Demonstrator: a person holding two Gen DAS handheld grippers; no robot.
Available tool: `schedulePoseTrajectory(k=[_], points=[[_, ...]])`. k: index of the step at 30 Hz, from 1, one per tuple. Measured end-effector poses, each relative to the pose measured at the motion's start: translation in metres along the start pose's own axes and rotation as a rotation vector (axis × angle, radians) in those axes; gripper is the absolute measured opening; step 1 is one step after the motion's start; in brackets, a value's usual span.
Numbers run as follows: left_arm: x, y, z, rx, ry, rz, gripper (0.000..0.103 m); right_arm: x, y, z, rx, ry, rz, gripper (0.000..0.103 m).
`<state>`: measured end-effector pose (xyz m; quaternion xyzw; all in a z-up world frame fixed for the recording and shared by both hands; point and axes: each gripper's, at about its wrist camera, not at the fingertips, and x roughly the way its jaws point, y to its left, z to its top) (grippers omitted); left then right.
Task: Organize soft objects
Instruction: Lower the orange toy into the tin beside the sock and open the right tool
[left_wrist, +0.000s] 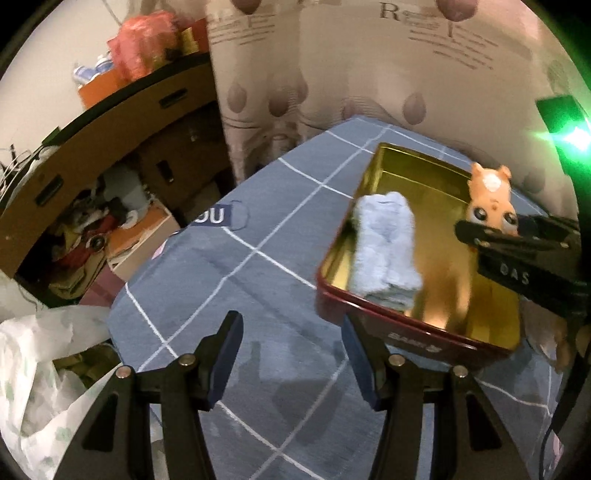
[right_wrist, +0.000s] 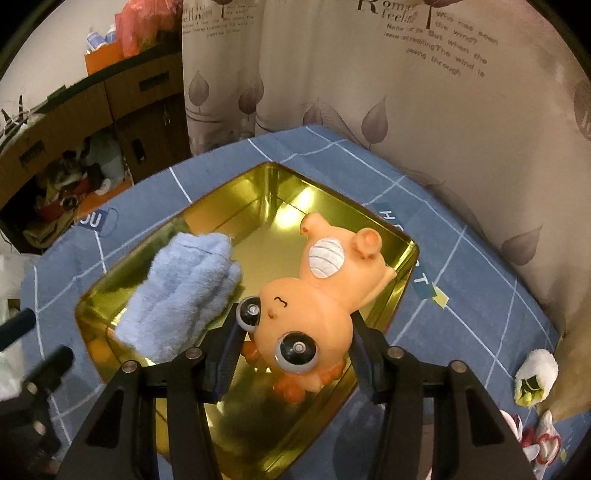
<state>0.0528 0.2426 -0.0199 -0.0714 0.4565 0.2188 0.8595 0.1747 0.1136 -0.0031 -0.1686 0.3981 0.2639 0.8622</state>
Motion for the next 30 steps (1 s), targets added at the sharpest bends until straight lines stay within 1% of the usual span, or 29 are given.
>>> schedulePoseTrajectory(k=[3, 15, 24, 26, 28, 30], points=[[0.005, 0.002, 0.000, -0.003, 0.020, -0.001, 0.057, 0.006, 0.001, -0.001, -0.008, 0.007, -0.006, 0.049], [0.007, -0.001, -0.001, 0.012, 0.033, 0.000, 0.057, 0.017, 0.011, -0.002, -0.048, 0.020, -0.022, 0.050], [0.009, -0.006, -0.002, 0.029, 0.041, 0.002, 0.057, 0.020, 0.012, -0.005, -0.039, 0.027, -0.031, 0.051], [0.009, -0.006, -0.003, 0.029, 0.040, 0.002, 0.057, 0.020, 0.012, -0.006, -0.032, 0.029, -0.025, 0.056], [0.008, -0.006, -0.003, 0.031, 0.041, 0.002, 0.057, 0.017, 0.012, -0.007, -0.024, 0.017, -0.023, 0.064], [0.008, -0.006, -0.003, 0.032, 0.039, 0.002, 0.057, 0.012, 0.012, -0.007, -0.025, 0.000, -0.035, 0.064]])
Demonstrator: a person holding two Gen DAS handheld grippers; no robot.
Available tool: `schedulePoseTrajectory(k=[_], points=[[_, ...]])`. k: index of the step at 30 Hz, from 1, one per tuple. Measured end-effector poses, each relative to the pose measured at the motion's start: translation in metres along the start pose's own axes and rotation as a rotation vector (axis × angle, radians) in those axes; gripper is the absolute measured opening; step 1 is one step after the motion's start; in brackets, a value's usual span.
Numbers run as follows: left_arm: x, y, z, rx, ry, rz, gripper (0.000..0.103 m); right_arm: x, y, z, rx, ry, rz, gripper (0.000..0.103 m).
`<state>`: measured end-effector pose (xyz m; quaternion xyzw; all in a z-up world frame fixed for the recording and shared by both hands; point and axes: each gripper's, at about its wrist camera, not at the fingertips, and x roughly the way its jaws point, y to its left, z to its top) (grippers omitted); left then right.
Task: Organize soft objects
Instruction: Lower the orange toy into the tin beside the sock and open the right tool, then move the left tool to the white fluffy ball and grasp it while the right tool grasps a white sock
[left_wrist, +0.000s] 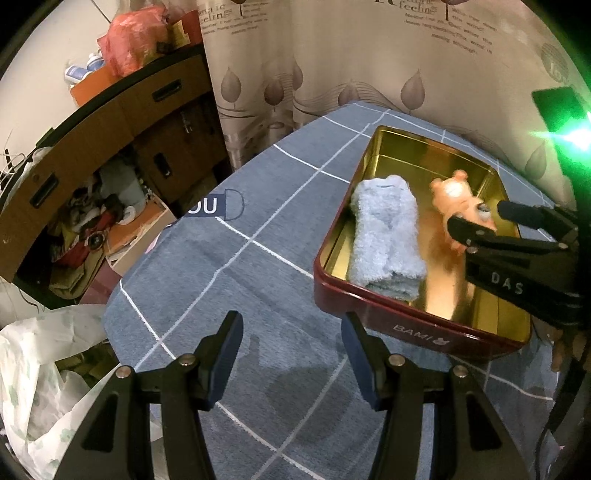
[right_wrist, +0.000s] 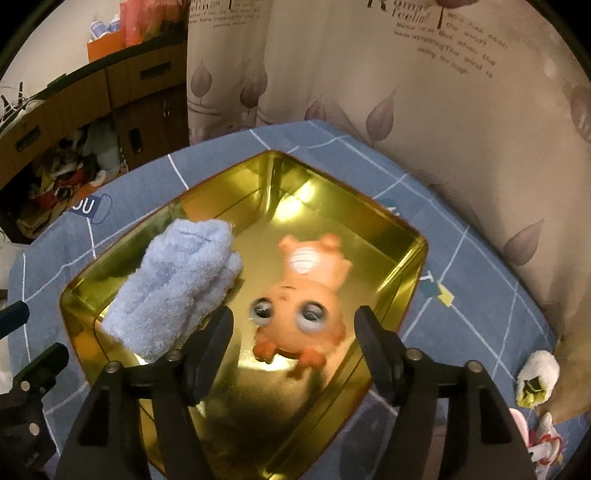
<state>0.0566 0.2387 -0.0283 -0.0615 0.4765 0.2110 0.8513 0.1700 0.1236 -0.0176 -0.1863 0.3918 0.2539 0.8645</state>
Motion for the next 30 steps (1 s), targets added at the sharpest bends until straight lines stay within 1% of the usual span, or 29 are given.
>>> schedulePoseTrajectory(k=[2, 5, 9, 13, 17, 20, 23, 26, 28, 30], points=[[0.000, 0.000, 0.000, 0.001, -0.003, -0.001, 0.057, -0.006, 0.000, 0.001, -0.006, -0.011, -0.010, 0.064], [0.001, 0.000, 0.000, 0.002, -0.001, -0.001, 0.057, -0.024, -0.003, 0.000, 0.001, -0.042, -0.003, 0.064], [0.000, 0.000, 0.000, 0.001, -0.004, -0.002, 0.057, -0.056, -0.009, -0.010, 0.026, -0.091, 0.025, 0.064], [0.000, 0.000, 0.000, 0.005, -0.003, 0.001, 0.057, -0.094, -0.015, -0.030, 0.037, -0.136, 0.035, 0.065], [-0.001, -0.001, 0.001, 0.008, -0.011, 0.005, 0.057, -0.137, -0.029, -0.060, 0.054, -0.179, 0.018, 0.068], [-0.003, 0.000, 0.000, 0.009, -0.017, 0.005, 0.057, -0.160, -0.044, -0.081, 0.089, -0.196, -0.008, 0.069], [-0.004, 0.001, 0.000, 0.009, -0.020, 0.003, 0.057, -0.183, -0.066, -0.110, 0.123, -0.195, -0.051, 0.070], [-0.007, 0.000, -0.001, 0.012, -0.026, 0.005, 0.057, -0.203, -0.098, -0.144, 0.167, -0.174, -0.125, 0.072], [-0.008, -0.003, -0.001, 0.020, -0.034, 0.006, 0.057, -0.209, -0.119, -0.164, 0.208, -0.160, -0.174, 0.072], [-0.010, -0.005, -0.002, 0.029, -0.040, 0.007, 0.057, -0.211, -0.144, -0.185, 0.257, -0.126, -0.221, 0.072]])
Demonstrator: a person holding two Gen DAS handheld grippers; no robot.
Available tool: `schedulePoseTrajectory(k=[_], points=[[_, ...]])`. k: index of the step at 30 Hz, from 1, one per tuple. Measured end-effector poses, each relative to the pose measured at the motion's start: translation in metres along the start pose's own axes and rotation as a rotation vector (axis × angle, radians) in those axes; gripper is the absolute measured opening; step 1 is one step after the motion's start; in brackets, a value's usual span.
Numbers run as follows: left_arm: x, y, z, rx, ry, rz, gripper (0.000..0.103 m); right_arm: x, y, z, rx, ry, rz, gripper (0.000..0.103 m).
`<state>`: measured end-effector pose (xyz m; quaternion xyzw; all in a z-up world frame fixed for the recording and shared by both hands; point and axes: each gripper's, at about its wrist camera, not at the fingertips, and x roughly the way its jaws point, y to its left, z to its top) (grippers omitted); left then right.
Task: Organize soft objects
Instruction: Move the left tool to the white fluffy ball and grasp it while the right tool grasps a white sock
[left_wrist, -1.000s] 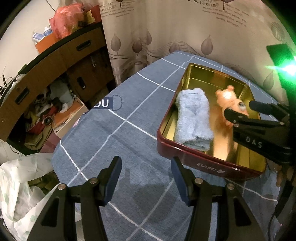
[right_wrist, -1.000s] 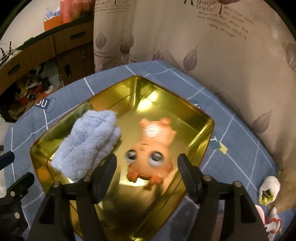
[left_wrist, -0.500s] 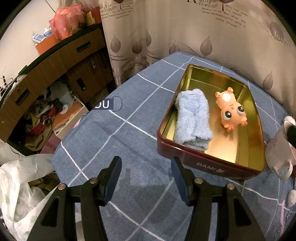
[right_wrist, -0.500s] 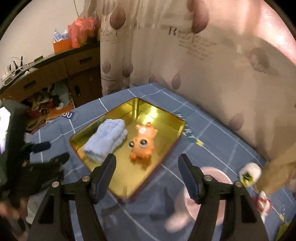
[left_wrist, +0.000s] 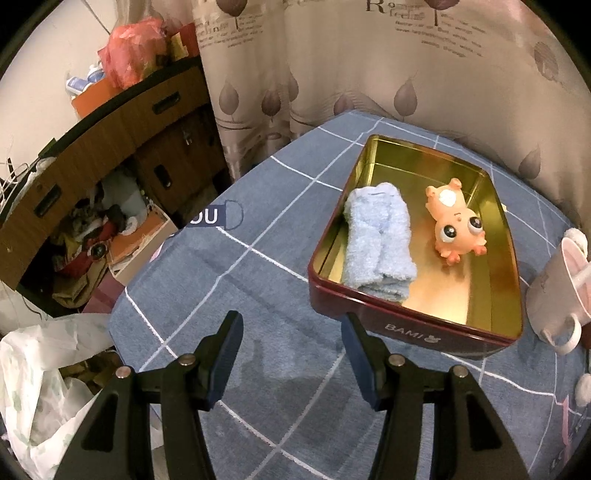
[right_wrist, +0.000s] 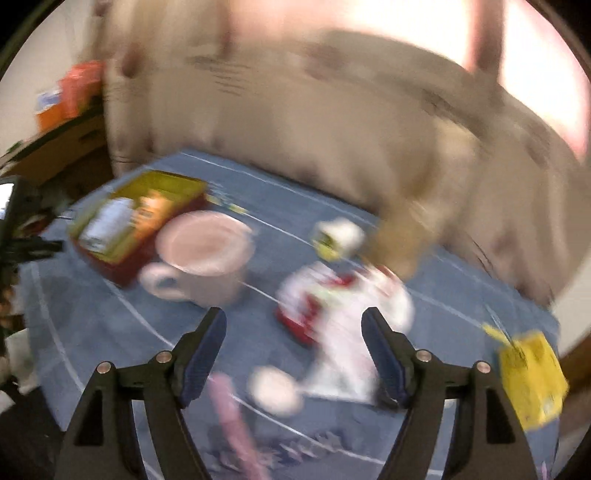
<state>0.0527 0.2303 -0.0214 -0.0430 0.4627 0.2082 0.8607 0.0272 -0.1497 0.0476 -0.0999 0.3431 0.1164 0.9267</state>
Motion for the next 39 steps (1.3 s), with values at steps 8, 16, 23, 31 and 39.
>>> schedulePoseTrajectory(k=[8, 16, 23, 31, 39], points=[[-0.006, -0.020, -0.005, 0.074, -0.010, -0.049, 0.057, 0.024, -0.095, -0.052, 0.224, 0.113, -0.101, 0.074], [-0.035, -0.060, -0.012, 0.174, -0.055, -0.154, 0.057, 0.067, -0.121, -0.067, 0.292, 0.158, -0.114, 0.074], [-0.064, -0.118, -0.026, 0.289, -0.086, -0.246, 0.057, 0.081, -0.144, -0.082, 0.356, 0.167, -0.134, 0.071], [-0.079, -0.178, -0.042, 0.404, -0.083, -0.326, 0.057, 0.078, -0.169, -0.093, 0.343, 0.139, -0.163, 0.047], [-0.079, -0.223, -0.060, 0.498, -0.049, -0.374, 0.057, 0.073, -0.178, -0.098, 0.368, 0.070, -0.129, 0.048]])
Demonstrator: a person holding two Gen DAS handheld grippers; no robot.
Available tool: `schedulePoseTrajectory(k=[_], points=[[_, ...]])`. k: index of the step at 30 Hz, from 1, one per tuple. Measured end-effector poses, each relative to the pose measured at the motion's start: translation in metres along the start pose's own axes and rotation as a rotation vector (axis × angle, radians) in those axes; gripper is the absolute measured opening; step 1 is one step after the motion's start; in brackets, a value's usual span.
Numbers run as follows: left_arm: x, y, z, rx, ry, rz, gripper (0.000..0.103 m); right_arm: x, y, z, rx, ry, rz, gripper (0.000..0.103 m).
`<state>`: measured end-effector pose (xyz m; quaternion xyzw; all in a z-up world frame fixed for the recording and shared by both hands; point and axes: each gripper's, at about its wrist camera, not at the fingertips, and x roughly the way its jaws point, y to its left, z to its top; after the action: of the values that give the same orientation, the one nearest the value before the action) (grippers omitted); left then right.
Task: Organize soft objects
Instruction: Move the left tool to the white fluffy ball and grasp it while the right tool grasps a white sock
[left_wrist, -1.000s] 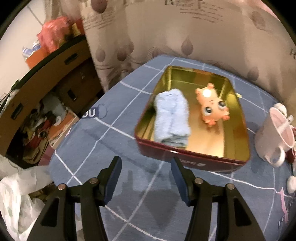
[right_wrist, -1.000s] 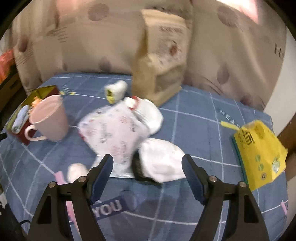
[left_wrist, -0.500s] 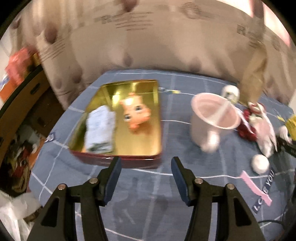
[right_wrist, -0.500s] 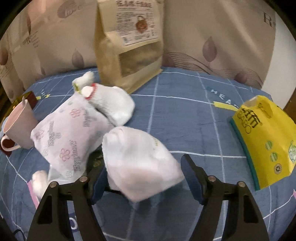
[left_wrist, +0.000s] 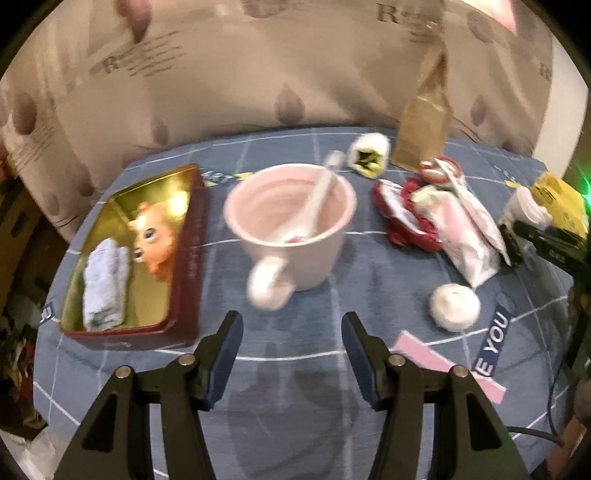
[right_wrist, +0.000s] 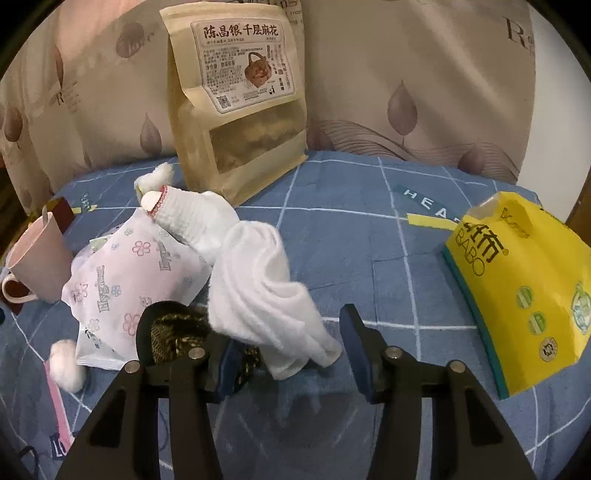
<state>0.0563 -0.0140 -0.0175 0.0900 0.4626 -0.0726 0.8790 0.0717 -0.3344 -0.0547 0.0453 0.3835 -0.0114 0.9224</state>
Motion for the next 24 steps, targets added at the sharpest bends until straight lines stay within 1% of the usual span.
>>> schedulePoseTrajectory(k=[2, 4, 6, 8, 10, 12, 14, 16, 18, 20, 21, 22, 23, 24], points=[[0.004, -0.013, 0.003, 0.021, 0.009, -0.027, 0.057, 0.004, 0.000, 0.000, -0.006, 0.004, -0.014, 0.048], [0.007, -0.026, 0.006, 0.042, 0.016, -0.046, 0.057, 0.007, 0.002, -0.003, -0.025, -0.011, -0.016, 0.048], [0.010, -0.039, 0.007, 0.060, 0.024, -0.073, 0.057, 0.012, 0.003, -0.003, -0.033, 0.013, -0.025, 0.044], [0.015, -0.052, 0.008, 0.078, 0.040, -0.103, 0.057, 0.015, 0.003, -0.001, -0.036, 0.027, -0.024, 0.043], [0.019, -0.063, 0.009, 0.094, 0.055, -0.141, 0.057, 0.022, 0.005, -0.002, -0.045, 0.059, -0.028, 0.043], [0.023, -0.074, 0.008, 0.109, 0.069, -0.165, 0.057, 0.027, 0.006, -0.002, -0.052, 0.083, -0.019, 0.043], [0.027, -0.082, 0.008, 0.120, 0.081, -0.191, 0.057, 0.028, 0.005, -0.002, -0.051, 0.086, -0.015, 0.044], [0.032, -0.089, 0.007, 0.129, 0.091, -0.208, 0.057, 0.028, 0.003, -0.003, -0.042, 0.091, -0.002, 0.049], [0.035, -0.092, 0.005, 0.133, 0.103, -0.226, 0.057, 0.029, 0.002, -0.003, -0.037, 0.096, 0.007, 0.051], [0.038, -0.095, 0.005, 0.128, 0.108, -0.250, 0.057, 0.029, 0.004, -0.003, -0.044, 0.098, -0.001, 0.062], [0.038, -0.096, 0.005, 0.127, 0.108, -0.260, 0.057, 0.029, 0.004, -0.003, -0.044, 0.102, -0.013, 0.072], [0.038, -0.097, 0.006, 0.125, 0.108, -0.264, 0.057, 0.031, 0.003, -0.002, -0.033, 0.109, -0.032, 0.078], [0.038, -0.099, 0.007, 0.125, 0.101, -0.272, 0.057, 0.032, -0.001, -0.002, -0.015, 0.116, -0.035, 0.081], [0.036, -0.101, 0.007, 0.128, 0.093, -0.283, 0.057, 0.032, -0.005, -0.001, 0.003, 0.117, -0.008, 0.094]])
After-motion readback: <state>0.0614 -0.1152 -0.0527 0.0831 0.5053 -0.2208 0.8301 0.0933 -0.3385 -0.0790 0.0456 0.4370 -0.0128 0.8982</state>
